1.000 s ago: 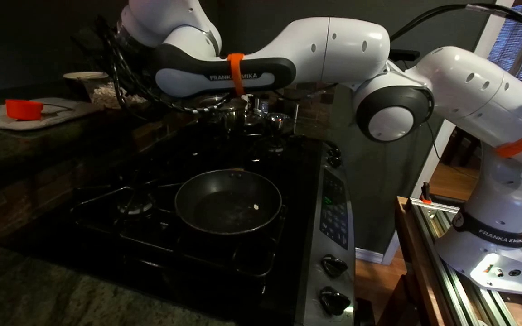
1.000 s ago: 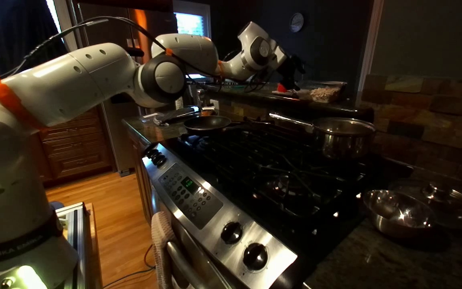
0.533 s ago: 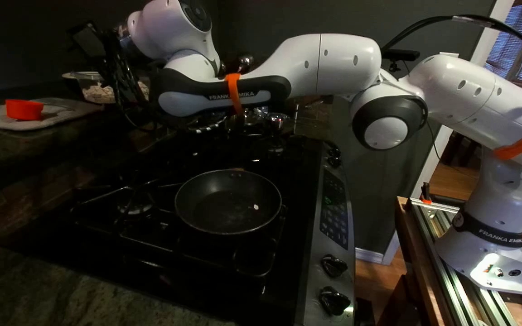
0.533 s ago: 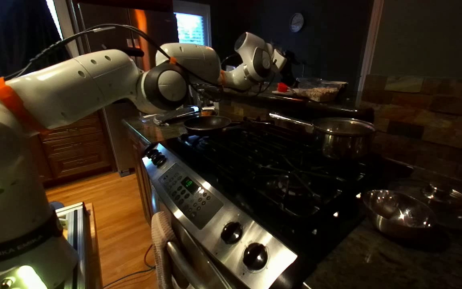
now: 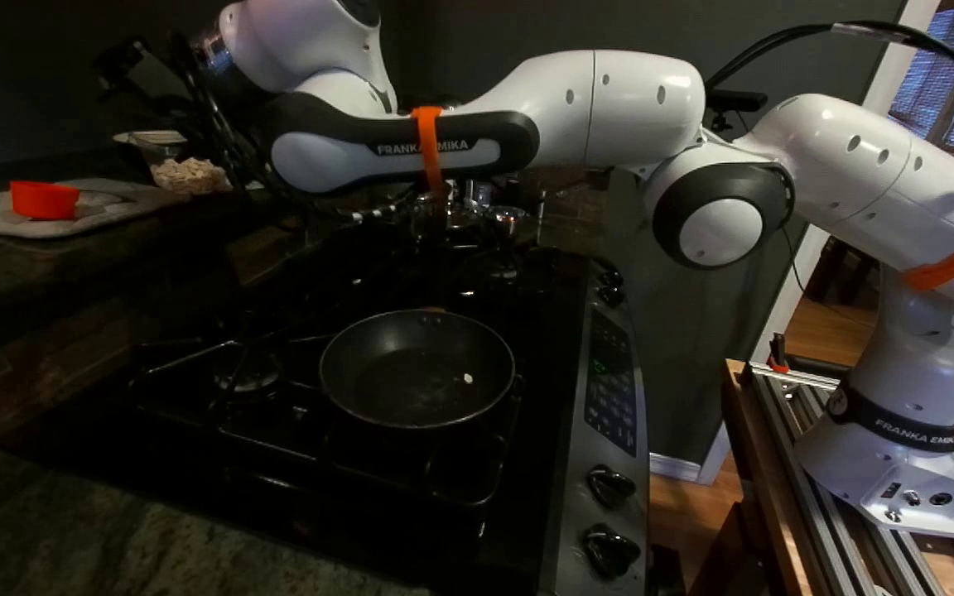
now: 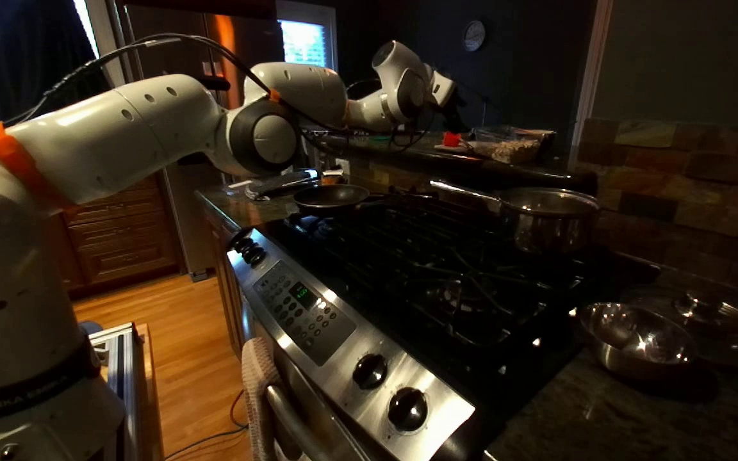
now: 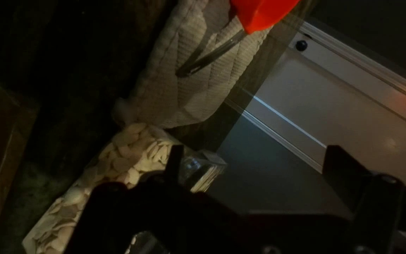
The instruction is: Put the clear container on the counter.
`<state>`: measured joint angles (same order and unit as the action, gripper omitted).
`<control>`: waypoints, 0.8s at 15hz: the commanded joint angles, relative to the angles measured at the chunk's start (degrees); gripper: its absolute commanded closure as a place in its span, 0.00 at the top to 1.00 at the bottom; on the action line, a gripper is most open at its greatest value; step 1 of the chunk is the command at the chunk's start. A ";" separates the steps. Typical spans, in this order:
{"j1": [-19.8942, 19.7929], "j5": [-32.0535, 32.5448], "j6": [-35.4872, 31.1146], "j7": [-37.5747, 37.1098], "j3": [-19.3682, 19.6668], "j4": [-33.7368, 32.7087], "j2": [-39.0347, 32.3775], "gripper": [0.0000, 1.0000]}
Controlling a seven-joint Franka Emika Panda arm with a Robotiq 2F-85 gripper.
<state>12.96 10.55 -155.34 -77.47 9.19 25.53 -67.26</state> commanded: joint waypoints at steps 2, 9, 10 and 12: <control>1.72 -3.30 19.85 11.61 -3.23 2.29 9.08 1.00; 3.62 -4.17 50.14 21.48 -5.47 2.03 19.14 1.00; 3.82 -4.51 53.70 23.11 -6.01 1.99 20.26 1.00; 4.26 -4.32 61.01 26.50 -6.39 2.11 22.48 1.00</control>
<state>16.71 7.20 -102.72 -55.69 3.93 25.47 -48.64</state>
